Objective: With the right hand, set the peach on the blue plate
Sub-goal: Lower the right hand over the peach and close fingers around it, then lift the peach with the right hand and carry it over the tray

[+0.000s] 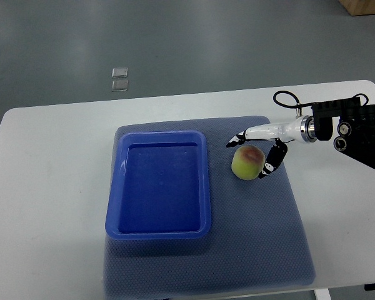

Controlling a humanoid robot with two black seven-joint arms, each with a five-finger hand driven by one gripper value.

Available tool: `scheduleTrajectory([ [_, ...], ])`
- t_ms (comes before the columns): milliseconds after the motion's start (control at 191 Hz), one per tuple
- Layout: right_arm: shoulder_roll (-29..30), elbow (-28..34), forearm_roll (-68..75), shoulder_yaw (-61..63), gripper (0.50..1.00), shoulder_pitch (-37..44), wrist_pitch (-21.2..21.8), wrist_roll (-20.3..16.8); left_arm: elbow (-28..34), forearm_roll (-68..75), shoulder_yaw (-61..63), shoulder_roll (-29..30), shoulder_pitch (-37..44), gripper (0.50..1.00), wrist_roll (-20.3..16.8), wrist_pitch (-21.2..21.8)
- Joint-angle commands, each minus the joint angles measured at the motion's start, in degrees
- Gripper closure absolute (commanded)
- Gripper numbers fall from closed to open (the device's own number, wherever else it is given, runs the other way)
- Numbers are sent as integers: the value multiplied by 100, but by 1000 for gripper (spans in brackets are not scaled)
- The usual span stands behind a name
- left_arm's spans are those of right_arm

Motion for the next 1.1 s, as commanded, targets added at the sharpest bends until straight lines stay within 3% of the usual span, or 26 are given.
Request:
scheduleTrajectory([
  [0,3,-16,-8,-126,572,-11,-152,55,0,-1,0,0,-5,500,0,-7],
  [450,55,-51,-8,-152,587,-81,-565,82,0,8,0,0,3,500,0,2],
  [507,55,-51,-8,-187,638,-72,-601,82,0,8,0,0,-5,500,0,-7],
  [560,55,-51,-8,-187,638,-72,-601,82,0,8,0,0,-5,500,0,-7],
  [565,55,-51,-17,-274,672,-55,-644,91,0,-1,0,0,3,500,0,2],
  [680,55,-51,-17,-328,720,-55,-759,91,0,8,0,0,3,500,0,2],
  [848,55,-51,-17,-328,848,-20,-759,91,0,-1,0,0,-5,500,0,2],
  [1093,82,-51,80,-249,883,297,-768,117,0,8,0,0,3,500,0,2],
])
